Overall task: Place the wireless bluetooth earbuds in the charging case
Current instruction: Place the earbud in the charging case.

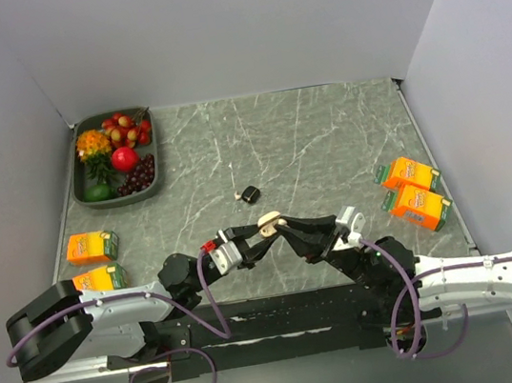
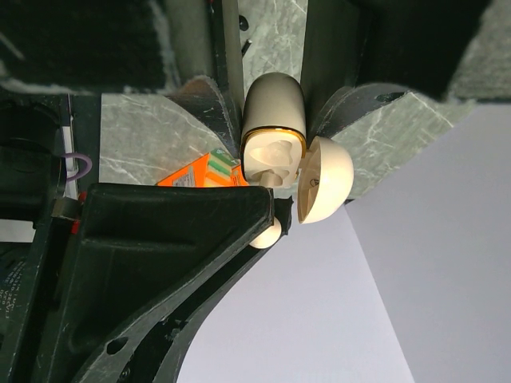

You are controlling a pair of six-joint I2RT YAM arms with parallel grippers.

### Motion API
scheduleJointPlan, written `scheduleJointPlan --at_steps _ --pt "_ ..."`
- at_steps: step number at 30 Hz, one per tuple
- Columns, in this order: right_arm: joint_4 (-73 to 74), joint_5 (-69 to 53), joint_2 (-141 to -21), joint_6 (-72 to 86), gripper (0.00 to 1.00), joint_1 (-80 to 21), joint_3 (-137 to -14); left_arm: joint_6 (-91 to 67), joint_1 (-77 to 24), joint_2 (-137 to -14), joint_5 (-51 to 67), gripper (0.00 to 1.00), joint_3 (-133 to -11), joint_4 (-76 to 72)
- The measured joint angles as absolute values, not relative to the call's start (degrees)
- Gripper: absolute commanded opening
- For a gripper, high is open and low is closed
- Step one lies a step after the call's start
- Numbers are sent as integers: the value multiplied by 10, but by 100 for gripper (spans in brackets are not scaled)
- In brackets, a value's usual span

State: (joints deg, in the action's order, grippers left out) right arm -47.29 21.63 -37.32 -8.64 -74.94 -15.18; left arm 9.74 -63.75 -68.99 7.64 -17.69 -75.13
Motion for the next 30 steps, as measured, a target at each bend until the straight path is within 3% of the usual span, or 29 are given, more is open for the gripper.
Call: scheduleJointPlan --at_steps 23,30 --pt "-470 228 -375 -80 0 -741 -147 93 -637 -688 77 1 -177 -746" --pt "-451 235 -376 -63 22 -739 -149 93 -637 -688 77 1 -177 -736"
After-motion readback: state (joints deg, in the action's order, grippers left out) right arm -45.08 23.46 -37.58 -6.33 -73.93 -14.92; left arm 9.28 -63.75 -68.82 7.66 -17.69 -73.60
